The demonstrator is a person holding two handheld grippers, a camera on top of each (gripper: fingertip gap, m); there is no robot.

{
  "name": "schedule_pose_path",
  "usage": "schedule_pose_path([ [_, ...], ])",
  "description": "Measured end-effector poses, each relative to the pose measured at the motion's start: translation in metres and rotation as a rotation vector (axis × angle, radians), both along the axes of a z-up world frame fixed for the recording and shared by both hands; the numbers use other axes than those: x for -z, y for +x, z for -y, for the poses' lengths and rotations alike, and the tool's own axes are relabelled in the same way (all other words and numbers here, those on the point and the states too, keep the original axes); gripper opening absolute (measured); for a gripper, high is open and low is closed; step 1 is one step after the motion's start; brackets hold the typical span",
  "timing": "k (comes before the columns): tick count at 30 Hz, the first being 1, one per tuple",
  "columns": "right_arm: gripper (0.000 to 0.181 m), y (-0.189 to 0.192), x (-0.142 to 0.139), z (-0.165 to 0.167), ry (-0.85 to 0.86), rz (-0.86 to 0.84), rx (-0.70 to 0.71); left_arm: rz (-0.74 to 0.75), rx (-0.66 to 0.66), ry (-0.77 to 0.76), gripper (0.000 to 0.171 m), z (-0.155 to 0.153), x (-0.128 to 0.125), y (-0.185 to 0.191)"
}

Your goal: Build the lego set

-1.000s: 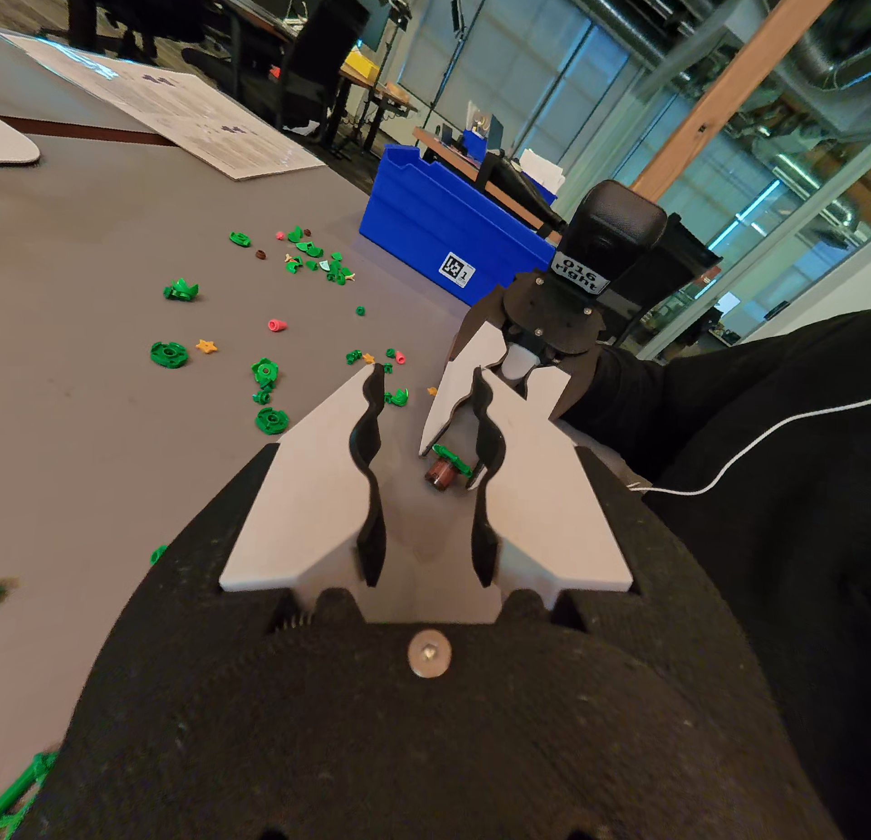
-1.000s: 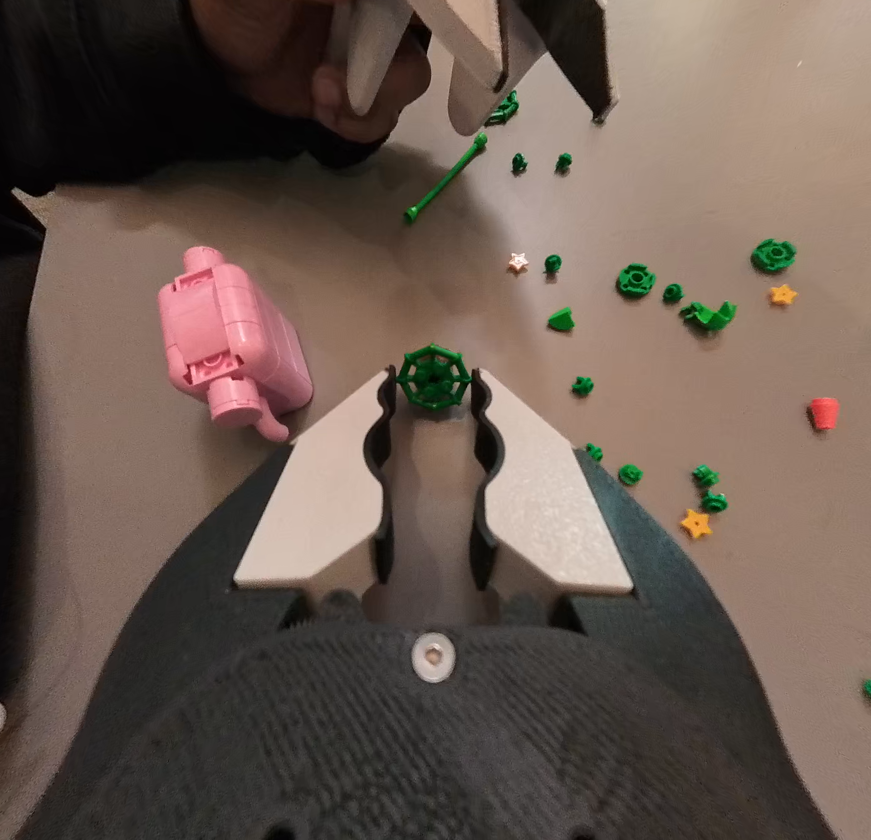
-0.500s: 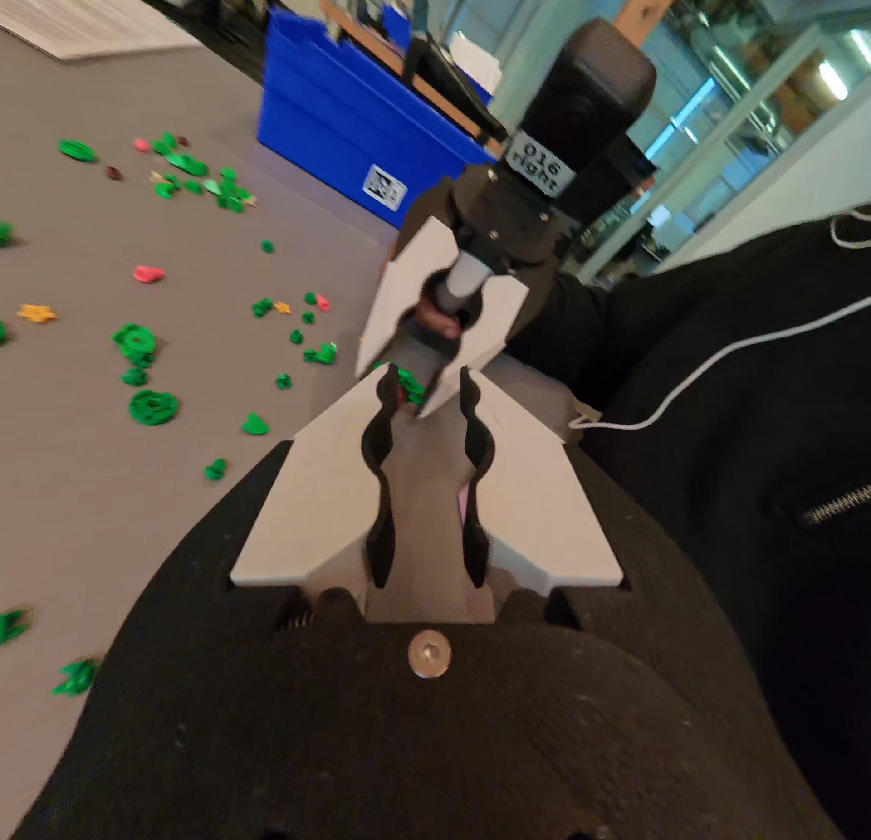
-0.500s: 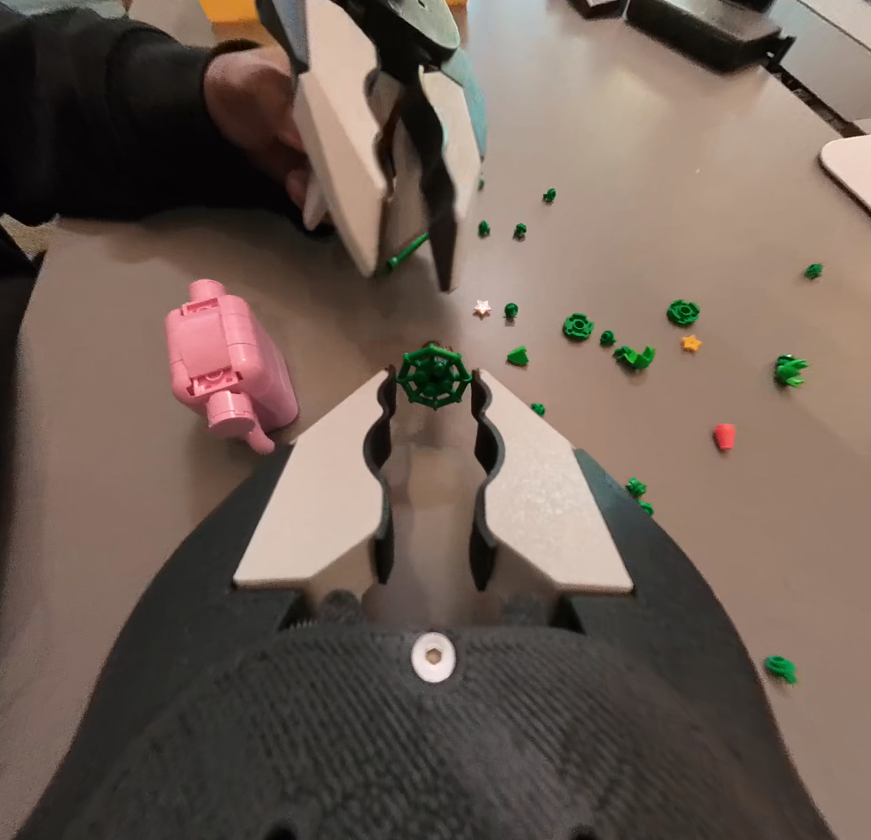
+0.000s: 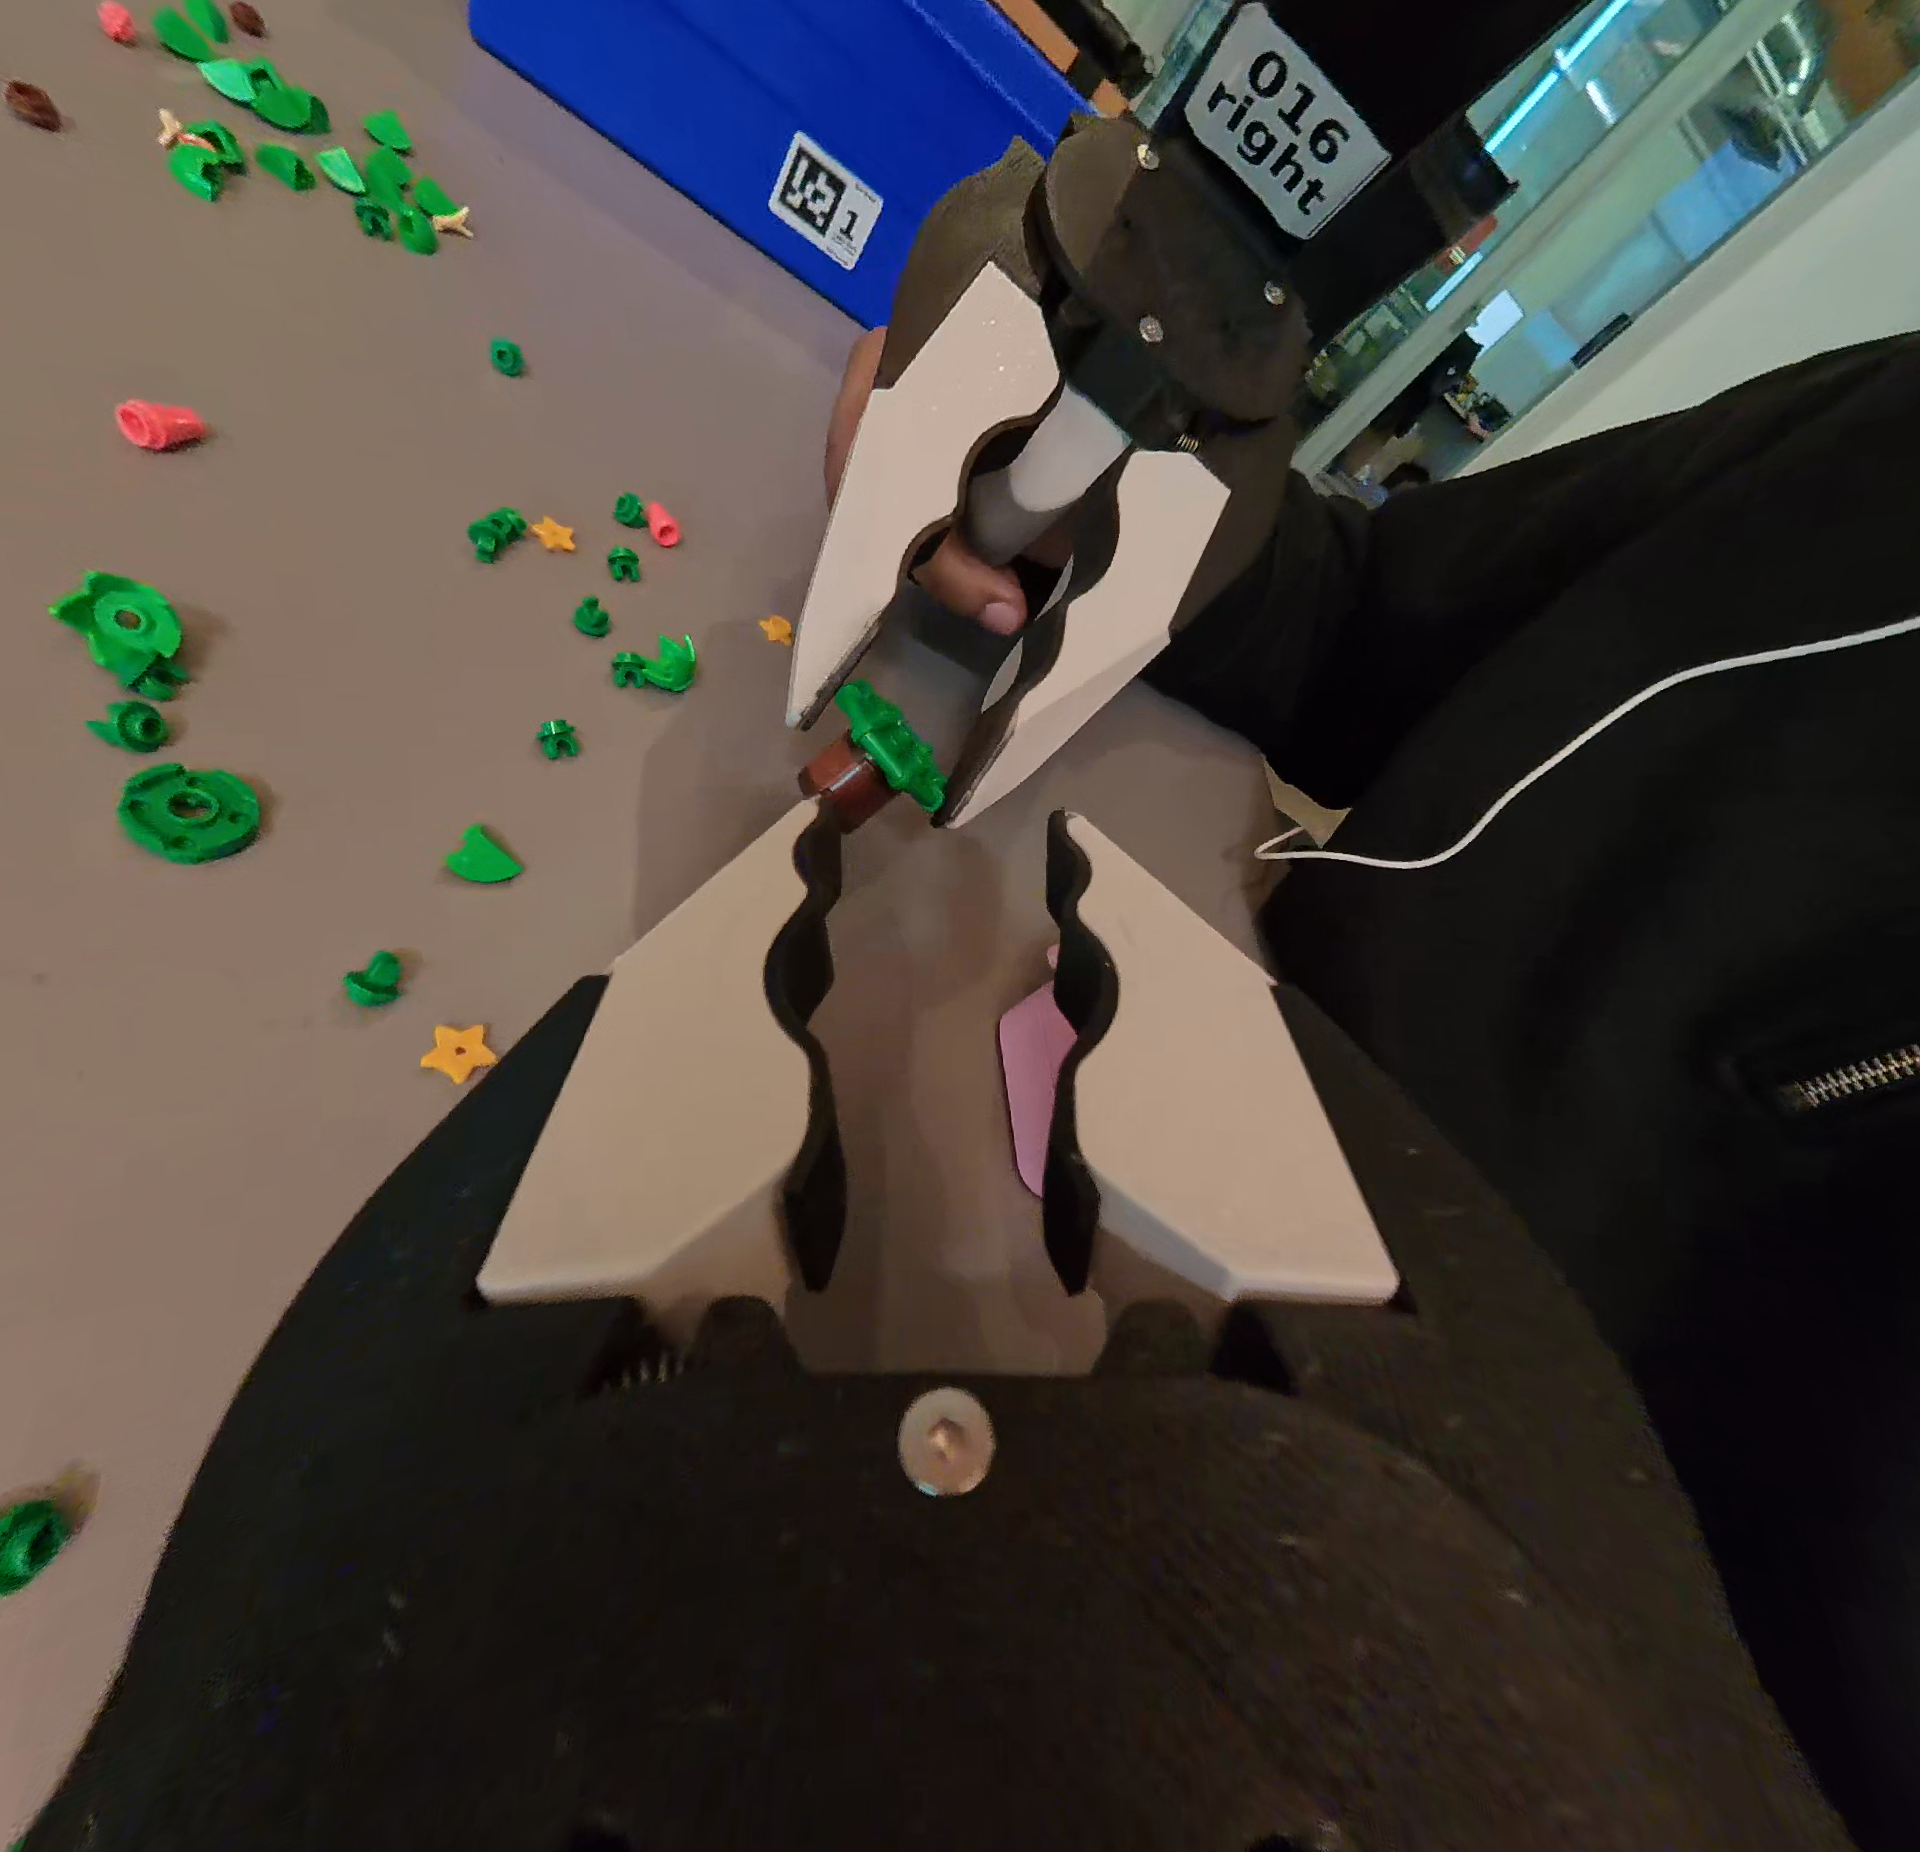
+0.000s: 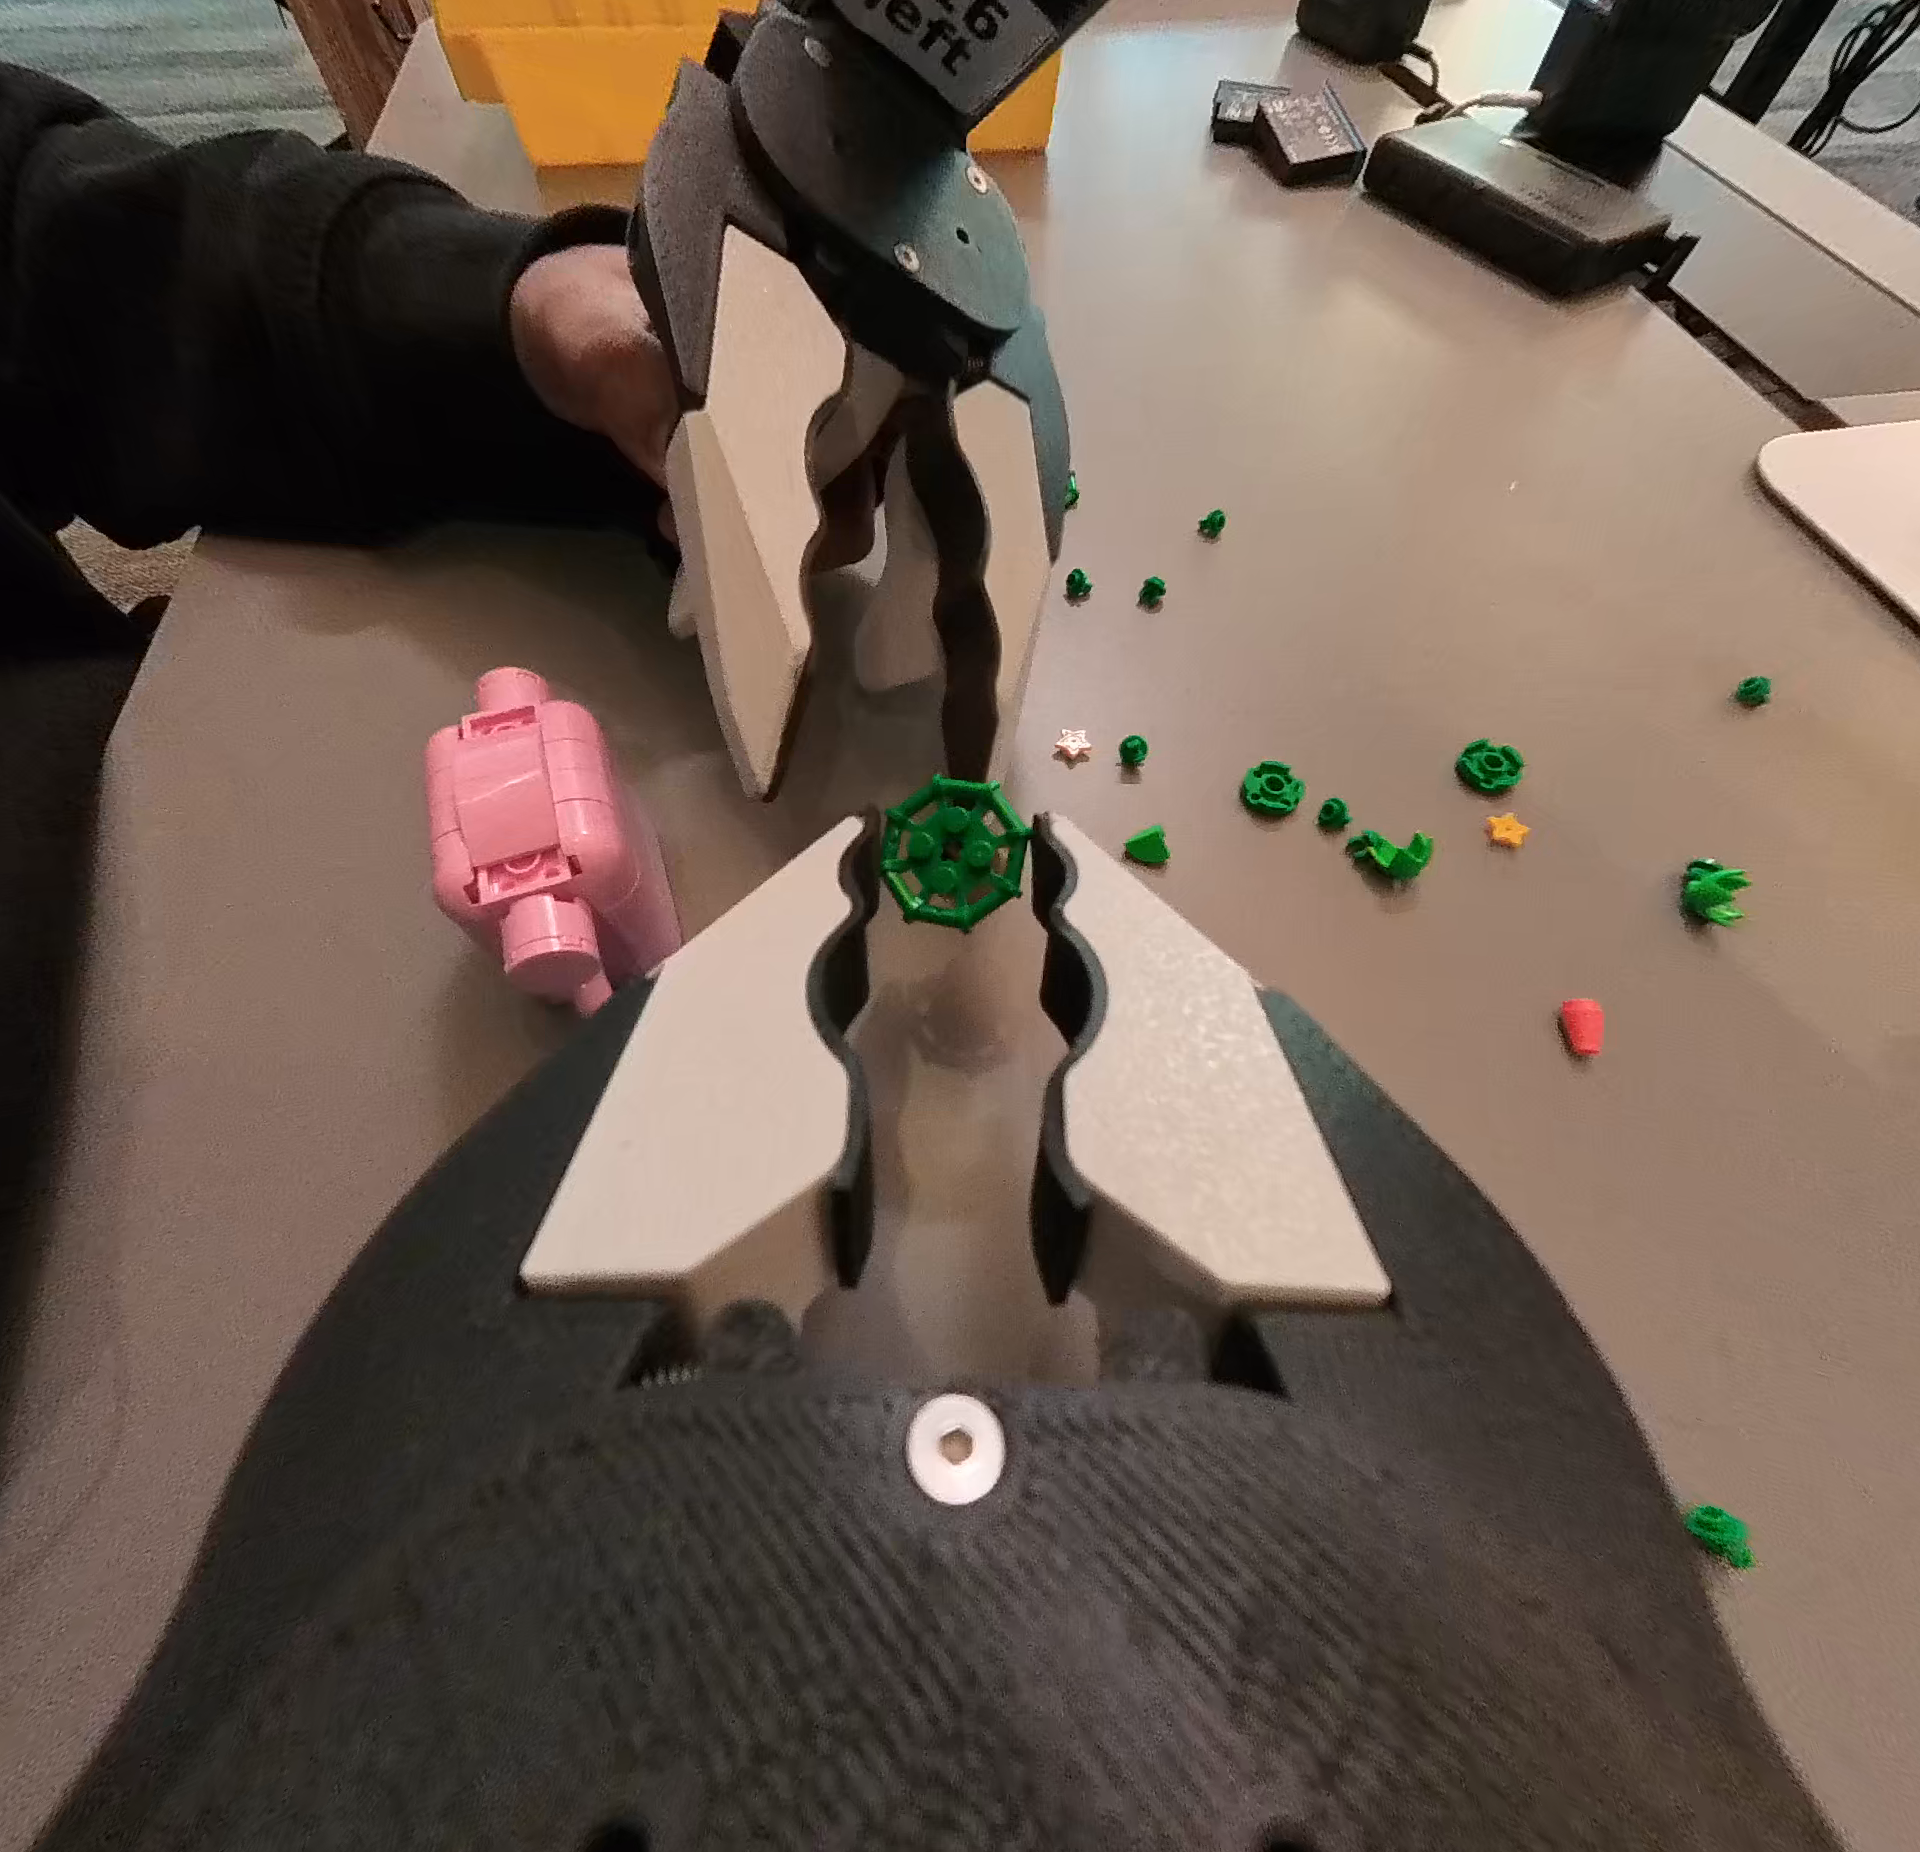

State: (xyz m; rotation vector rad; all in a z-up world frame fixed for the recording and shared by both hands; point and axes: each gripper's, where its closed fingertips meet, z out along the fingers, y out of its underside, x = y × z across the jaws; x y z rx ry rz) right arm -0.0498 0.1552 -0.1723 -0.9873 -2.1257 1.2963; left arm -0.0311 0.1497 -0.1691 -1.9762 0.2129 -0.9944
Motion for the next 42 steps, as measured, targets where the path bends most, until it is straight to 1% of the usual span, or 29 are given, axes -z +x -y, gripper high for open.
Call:
schedule_pose_path([
  [4, 0.027, 0.003, 0.010, 0.005, 0.030, 0.035, -0.027, 0.002, 0.013, -0.032, 0.039, 0.001, 0.004, 0.003],
  [9, 0.027, 0.007, 0.026, 0.010, 0.049, 0.117, -0.057, -0.037, 0.003, -0.013, 0.037, 0.000, 0.004, 0.001],
  [14, 0.030, 0.006, 0.028, 0.010, 0.061, 0.128, -0.051, -0.027, -0.017, -0.008, 0.036, -0.001, 0.002, -0.003],
  [18, 0.038, 0.006, 0.029, 0.009, 0.060, 0.135, -0.047, -0.010, -0.044, 0.003, 0.035, -0.003, 0.000, -0.009],
  [21, 0.041, 0.004, 0.022, 0.008, 0.018, 0.114, -0.037, -0.002, -0.067, 0.023, 0.035, -0.005, -0.004, -0.014],
  [24, 0.042, -0.001, 0.007, 0.001, -0.072, 0.074, -0.002, 0.000, -0.095, 0.051, 0.035, -0.006, -0.009, -0.020],
  [28, 0.050, -0.011, -0.008, -0.023, -0.125, 0.010, 0.104, -0.018, -0.168, 0.121, 0.037, -0.008, -0.022, -0.034],
  [30, 0.060, -0.017, -0.013, -0.042, -0.116, -0.022, 0.189, -0.065, -0.263, 0.166, 0.045, -0.009, -0.030, -0.053],
  [31, 0.067, -0.020, -0.015, -0.055, -0.097, -0.035, 0.246, -0.109, -0.346, 0.184, 0.054, -0.010, -0.034, -0.071],
  [33, 0.077, -0.025, -0.013, -0.084, -0.033, -0.050, 0.362, -0.227, -0.554, 0.206, 0.072, -0.005, -0.041, -0.116],
  [34, 0.081, -0.025, -0.012, -0.100, 0.009, -0.049, 0.424, -0.296, -0.663, 0.202, 0.078, 0.001, -0.044, -0.142],
  [35, 0.085, -0.025, -0.009, -0.115, 0.052, -0.042, 0.476, -0.363, -0.762, 0.191, 0.080, 0.010, -0.044, -0.166],
  [36, 0.085, -0.023, -0.005, -0.130, 0.089, -0.022, 0.520, -0.419, -0.841, 0.161, 0.084, 0.019, -0.040, -0.189],
  [37, 0.090, -0.020, 0.002, -0.143, 0.116, 0.013, 0.557, -0.460, -0.897, 0.092, 0.094, 0.030, -0.029, -0.210],
  [38, 0.098, -0.017, 0.010, -0.155, 0.136, 0.059, 0.593, -0.485, -0.928, -0.006, 0.105, 0.040, -0.013, -0.229],
  [39, 0.102, -0.014, 0.019, -0.163, 0.147, 0.108, 0.612, -0.505, -0.959, -0.111, 0.116, 0.052, 0.005, -0.246],
  [41, 0.102, -0.012, 0.032, -0.168, 0.127, 0.171, 0.615, -0.537, -1.011, -0.273, 0.130, 0.075, 0.032, -0.272],
  [42, 0.101, -0.013, 0.036, -0.165, 0.104, 0.180, 0.603, -0.567, -1.040, -0.319, 0.132, 0.085, 0.038, -0.282],
])
